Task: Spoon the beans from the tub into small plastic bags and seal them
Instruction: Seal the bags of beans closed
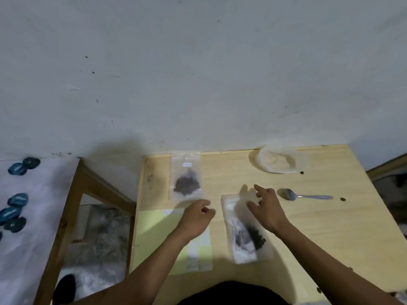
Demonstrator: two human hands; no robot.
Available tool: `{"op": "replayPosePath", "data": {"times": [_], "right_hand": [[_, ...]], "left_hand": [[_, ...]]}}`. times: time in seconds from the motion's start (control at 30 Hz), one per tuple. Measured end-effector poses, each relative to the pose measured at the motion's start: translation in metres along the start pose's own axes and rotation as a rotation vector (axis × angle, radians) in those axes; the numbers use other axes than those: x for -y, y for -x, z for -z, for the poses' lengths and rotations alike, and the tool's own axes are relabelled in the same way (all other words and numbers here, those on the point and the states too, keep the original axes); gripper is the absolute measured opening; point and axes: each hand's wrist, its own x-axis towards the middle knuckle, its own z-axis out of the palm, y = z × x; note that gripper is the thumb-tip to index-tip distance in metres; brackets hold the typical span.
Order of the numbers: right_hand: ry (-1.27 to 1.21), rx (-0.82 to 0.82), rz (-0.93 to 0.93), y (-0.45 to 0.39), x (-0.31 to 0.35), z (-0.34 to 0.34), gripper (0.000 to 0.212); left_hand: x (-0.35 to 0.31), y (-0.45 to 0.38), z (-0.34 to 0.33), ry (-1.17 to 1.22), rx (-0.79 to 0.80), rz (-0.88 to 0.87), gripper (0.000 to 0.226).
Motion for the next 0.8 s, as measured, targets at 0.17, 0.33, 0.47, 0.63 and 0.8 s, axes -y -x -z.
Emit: {"op": "replayPosePath", "data": {"times": [0.17, 0.33, 0.47, 0.63, 0.8], "right_hand": [[0.127, 0.133, -0.161, 0.032, -0.028, -0.005, 0.038], [0.110, 0.119, -0.149, 0.052, -0.031, -0.011, 0.023], [0.041, -0.016, -0.069, 0.058, -0.030, -0.015, 0.033], [-0.349, -0.065, 0.052, 0.055, 0.006, -0.001, 0.006], [-0.681, 0.130, 0.108, 0.048, 0.052, -0.013, 0.021]], "left_hand": [[-0.006, 0.022, -0.039, -0.040, 0.239, 0.061, 0.041], [-0.015, 0.035, -0.051, -0.053, 0.213, 0.001, 0.042], [-0.011, 0.034, -0.052, -0.051, 0.205, -0.002, 0.058], [-0.024, 0.047, -0.023, 0.170, -0.125, -0.123, 0.030], [-0.019, 0.058, 0.024, 0.327, -0.439, -0.272, 0.019]]}}
